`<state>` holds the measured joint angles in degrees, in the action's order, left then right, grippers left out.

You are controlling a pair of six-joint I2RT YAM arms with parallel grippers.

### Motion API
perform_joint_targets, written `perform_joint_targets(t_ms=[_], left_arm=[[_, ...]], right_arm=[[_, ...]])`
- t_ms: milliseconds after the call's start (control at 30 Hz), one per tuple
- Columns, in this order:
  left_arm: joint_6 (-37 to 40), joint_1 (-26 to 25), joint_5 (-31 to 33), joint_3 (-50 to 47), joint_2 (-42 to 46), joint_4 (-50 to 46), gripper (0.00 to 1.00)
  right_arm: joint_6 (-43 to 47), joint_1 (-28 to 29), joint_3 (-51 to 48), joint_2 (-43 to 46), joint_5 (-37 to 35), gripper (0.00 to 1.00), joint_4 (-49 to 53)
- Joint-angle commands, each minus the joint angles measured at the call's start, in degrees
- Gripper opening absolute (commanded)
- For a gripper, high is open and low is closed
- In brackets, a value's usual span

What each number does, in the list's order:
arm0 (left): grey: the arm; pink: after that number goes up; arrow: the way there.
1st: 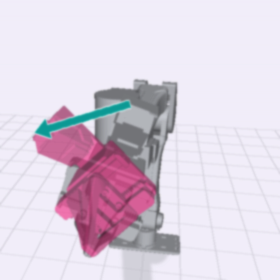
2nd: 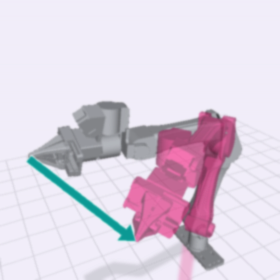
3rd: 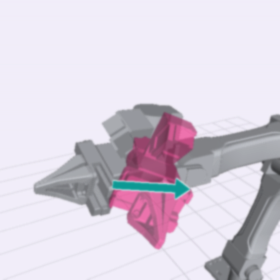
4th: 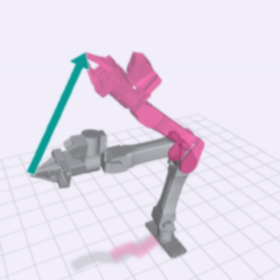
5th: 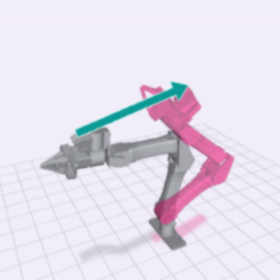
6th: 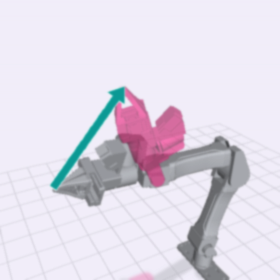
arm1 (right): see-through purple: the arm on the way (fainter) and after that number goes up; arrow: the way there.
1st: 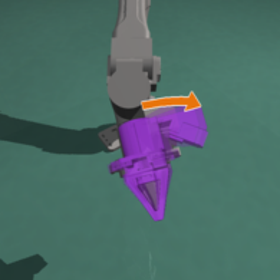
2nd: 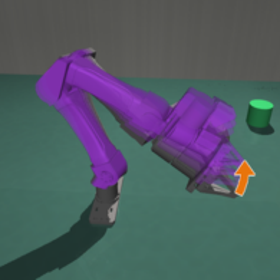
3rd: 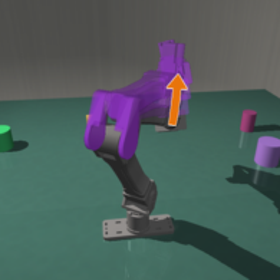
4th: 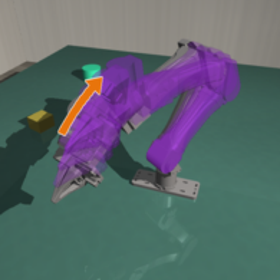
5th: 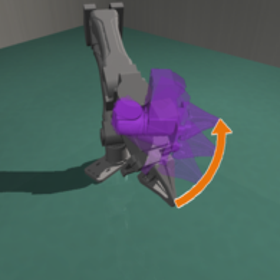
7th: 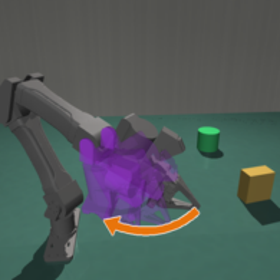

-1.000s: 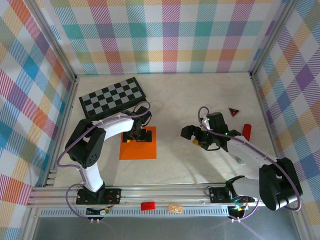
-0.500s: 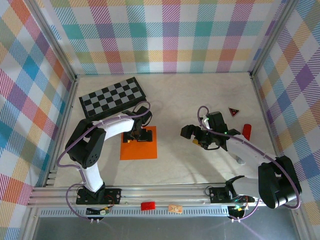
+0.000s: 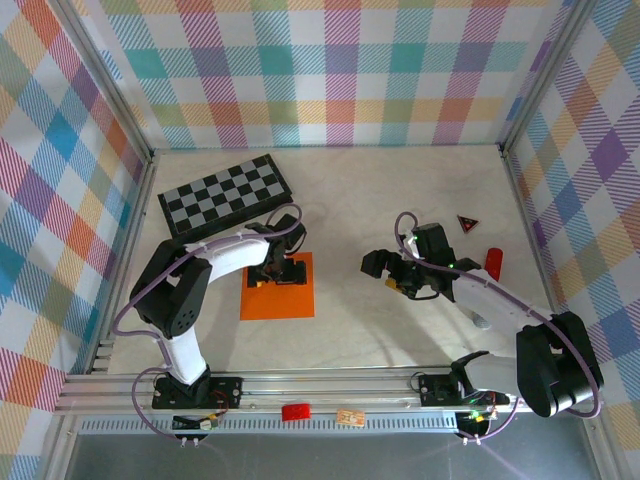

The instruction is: Fold a paper plane with a square sheet of paper (pick it up from the middle)

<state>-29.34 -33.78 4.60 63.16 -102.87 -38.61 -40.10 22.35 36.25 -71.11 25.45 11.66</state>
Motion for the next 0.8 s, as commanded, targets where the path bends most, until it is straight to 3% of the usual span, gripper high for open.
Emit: perform_joint_targets(t_ms=[0,300,567,767], left_arm=[[-0.3,-0.8,1.1,-1.8,-2.5,-0.6,1.0],[0.1,-0.8,-2.3,-5.8,-4.5,3.5,0.99],[0.4,-0.8,-6.3,-5.5,-2.6,2.5,0.91],[-1.0,-0.8,-6.1,-6.0,2.0,5.4,0.7]], right_arm=[[-0.5,0.5,1.5,0.1,-0.5,0.99,0.9],[-1.4,0.8,2.0,2.3,-1.2,0.99,3.4],[-2.0,0.9,4.5,5.8,-2.9,0.99,8.7],[0.2,0.9,8.3,4.7,-7.4,0.99,11.0]])
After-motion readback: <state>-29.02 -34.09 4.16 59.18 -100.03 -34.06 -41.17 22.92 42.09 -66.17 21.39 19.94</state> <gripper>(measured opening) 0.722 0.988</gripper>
